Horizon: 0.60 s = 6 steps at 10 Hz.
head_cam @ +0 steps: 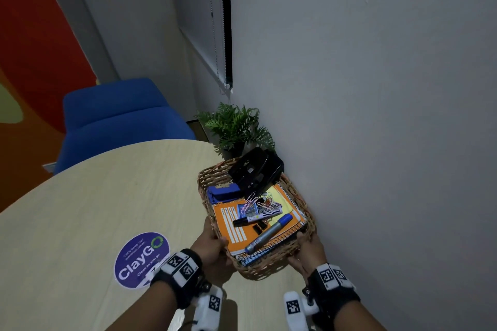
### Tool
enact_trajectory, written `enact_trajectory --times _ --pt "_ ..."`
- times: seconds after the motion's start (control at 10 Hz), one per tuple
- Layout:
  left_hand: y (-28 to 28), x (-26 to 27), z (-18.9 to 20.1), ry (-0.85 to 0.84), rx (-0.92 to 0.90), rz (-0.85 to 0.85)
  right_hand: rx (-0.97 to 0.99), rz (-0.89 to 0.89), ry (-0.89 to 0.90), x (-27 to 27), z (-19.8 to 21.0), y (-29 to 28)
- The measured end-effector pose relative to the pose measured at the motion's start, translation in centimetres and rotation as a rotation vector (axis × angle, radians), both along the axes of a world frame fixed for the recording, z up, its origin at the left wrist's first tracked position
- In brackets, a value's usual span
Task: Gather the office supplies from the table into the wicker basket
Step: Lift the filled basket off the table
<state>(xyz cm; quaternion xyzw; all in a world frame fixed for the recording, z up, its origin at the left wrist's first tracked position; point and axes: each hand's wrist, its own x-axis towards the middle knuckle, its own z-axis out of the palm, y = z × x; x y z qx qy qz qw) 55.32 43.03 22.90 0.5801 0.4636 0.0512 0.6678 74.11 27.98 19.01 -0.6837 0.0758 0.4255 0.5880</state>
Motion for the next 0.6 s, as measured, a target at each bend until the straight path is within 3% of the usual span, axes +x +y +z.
enact_trajectory --times 0.3,0.5,0.6 --pt "-1.5 -2.6 0.0 0.037 0.000 0.087 0.010 0.053 -0.004 -0.5 1.4 -0.7" --pt "-4.3 -12.7 2.0 -0.047 -0.057 0.206 -0.078 0.127 -0.169 -2.0 5.0 -2.6" --pt "-8.5 -17.9 1.5 -0.046 -0.053 0.397 -0.044 0.162 -0.158 -3.0 7.9 -4.2"
